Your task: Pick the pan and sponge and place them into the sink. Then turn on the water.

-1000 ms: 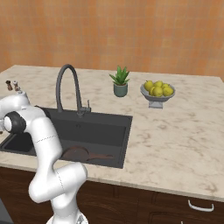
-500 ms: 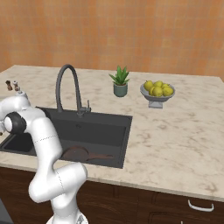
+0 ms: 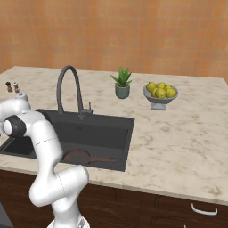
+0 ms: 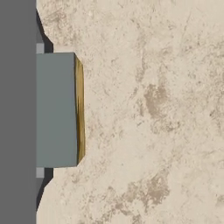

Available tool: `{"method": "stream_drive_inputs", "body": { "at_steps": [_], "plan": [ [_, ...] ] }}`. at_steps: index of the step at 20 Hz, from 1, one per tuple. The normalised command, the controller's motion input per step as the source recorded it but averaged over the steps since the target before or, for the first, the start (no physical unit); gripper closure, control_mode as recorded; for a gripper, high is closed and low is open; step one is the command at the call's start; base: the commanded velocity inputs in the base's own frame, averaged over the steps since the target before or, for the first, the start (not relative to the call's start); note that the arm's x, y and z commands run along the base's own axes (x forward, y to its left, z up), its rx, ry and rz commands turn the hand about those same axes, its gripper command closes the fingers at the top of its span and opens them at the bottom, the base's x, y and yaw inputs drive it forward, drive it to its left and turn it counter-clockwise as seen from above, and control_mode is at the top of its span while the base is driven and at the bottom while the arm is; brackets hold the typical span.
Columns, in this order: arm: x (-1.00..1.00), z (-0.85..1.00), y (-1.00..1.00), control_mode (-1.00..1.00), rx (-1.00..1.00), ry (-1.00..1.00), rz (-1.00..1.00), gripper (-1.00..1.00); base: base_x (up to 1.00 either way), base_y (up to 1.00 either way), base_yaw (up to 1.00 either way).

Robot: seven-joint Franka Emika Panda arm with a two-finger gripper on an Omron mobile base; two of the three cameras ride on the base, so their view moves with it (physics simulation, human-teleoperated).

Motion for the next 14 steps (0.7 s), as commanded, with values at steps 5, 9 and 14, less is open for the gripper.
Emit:
{"method": "stream_drive_inputs", "body": {
  "at_steps": [5,9,14],
  "plan": [
    [-0.62,0.33,-0.56,-1.0,0.03,-0.13,0.0,1.0,0.0,0.0,0.0],
    [-0.78,0.34,-0.7,-1.0,0.07,-0.1,0.0,1.0,0.0,0.0,0.0],
    [-0.38,0.32,-0.87,-1.0,0.08,0.0,0.0,1.0,0.0,0.0,0.0]
  ]
}}
